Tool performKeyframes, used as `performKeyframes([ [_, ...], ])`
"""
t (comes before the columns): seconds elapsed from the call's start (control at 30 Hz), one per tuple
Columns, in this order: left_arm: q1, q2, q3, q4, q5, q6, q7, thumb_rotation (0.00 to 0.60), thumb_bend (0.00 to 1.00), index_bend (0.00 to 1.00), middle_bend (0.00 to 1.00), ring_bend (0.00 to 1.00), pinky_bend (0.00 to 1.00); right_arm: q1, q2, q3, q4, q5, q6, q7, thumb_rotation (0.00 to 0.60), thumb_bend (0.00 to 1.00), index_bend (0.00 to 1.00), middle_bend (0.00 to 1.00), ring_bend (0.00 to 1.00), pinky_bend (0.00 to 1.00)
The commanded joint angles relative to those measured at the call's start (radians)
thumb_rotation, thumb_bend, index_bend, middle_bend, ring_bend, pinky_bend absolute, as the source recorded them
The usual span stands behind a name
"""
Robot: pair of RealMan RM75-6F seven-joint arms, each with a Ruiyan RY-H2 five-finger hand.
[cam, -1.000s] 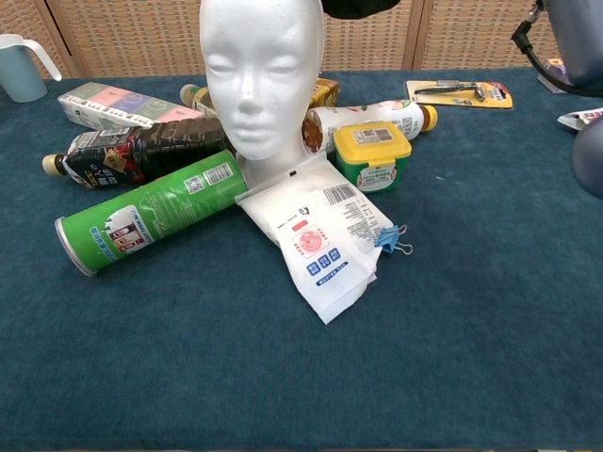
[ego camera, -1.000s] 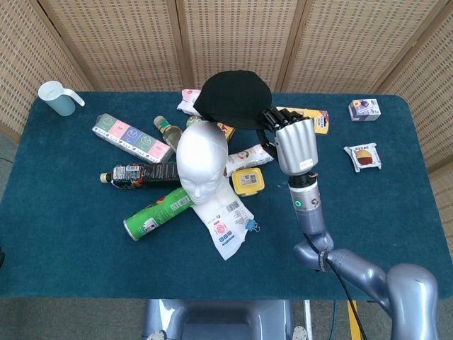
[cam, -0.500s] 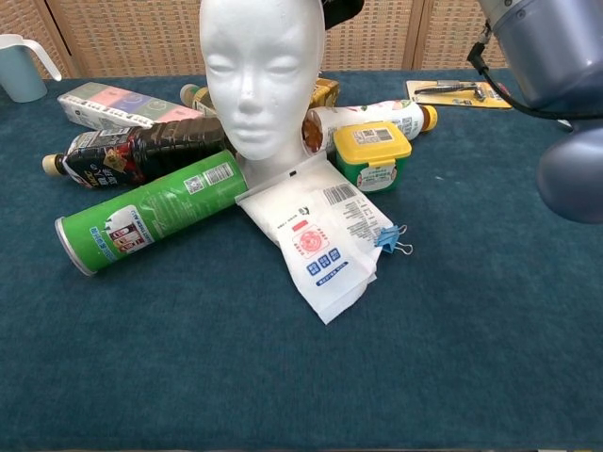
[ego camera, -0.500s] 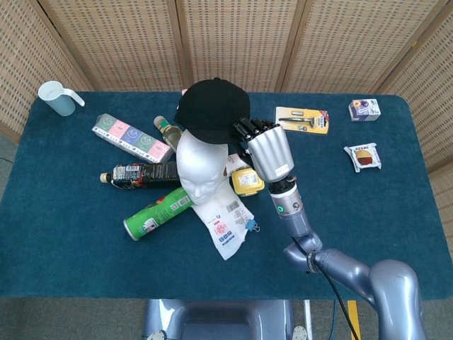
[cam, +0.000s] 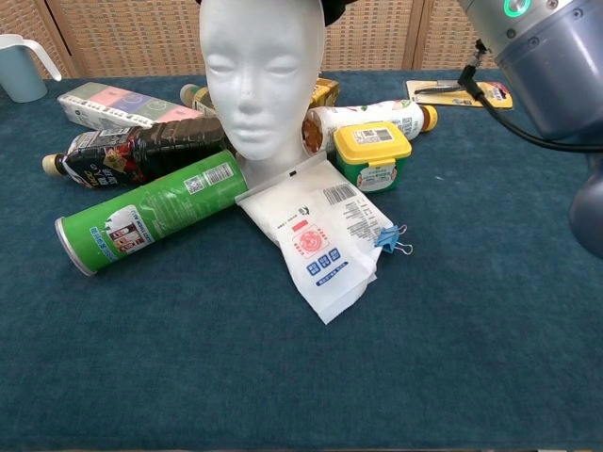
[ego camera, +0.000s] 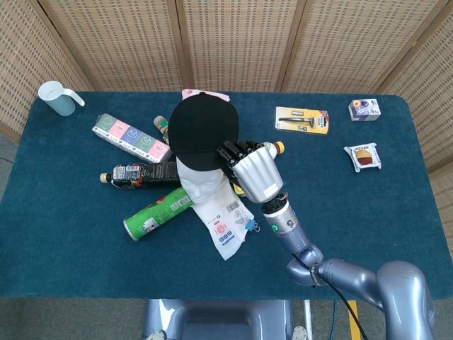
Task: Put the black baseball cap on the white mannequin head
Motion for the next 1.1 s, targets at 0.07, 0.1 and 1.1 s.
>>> performKeyframes([
  [0.07, -0.002, -0.004, 0.0, 0.003, -0.001, -0.004, -0.002, 0.6, 0.35, 0.55, 0.42, 0.29, 0.32, -0.027, 0.026, -0.032, -0.096, -0.003, -0.028, -0.108, 0.6, 0.82, 0.57, 0.59, 0.69, 0.81],
  [0.1, -0.002, -0.005, 0.0, 0.004, -0.001, -0.005, -0.002, 0.6, 0.35, 0.55, 0.42, 0.29, 0.32, -0.032, 0.029, -0.039, -0.116, -0.003, -0.035, -0.139, 0.6, 0.82, 0.57, 0.59, 0.69, 0.81],
  [1.1, -0.009, -0.028, 0.0, 0.044, -0.006, -0.028, -0.027, 0.6, 0.35, 0.55, 0.41, 0.29, 0.32, -0.074, -0.006, -0.037, -0.332, 0.039, -0.13, -0.456, 0.6, 0.79, 0.58, 0.6, 0.69, 0.81],
])
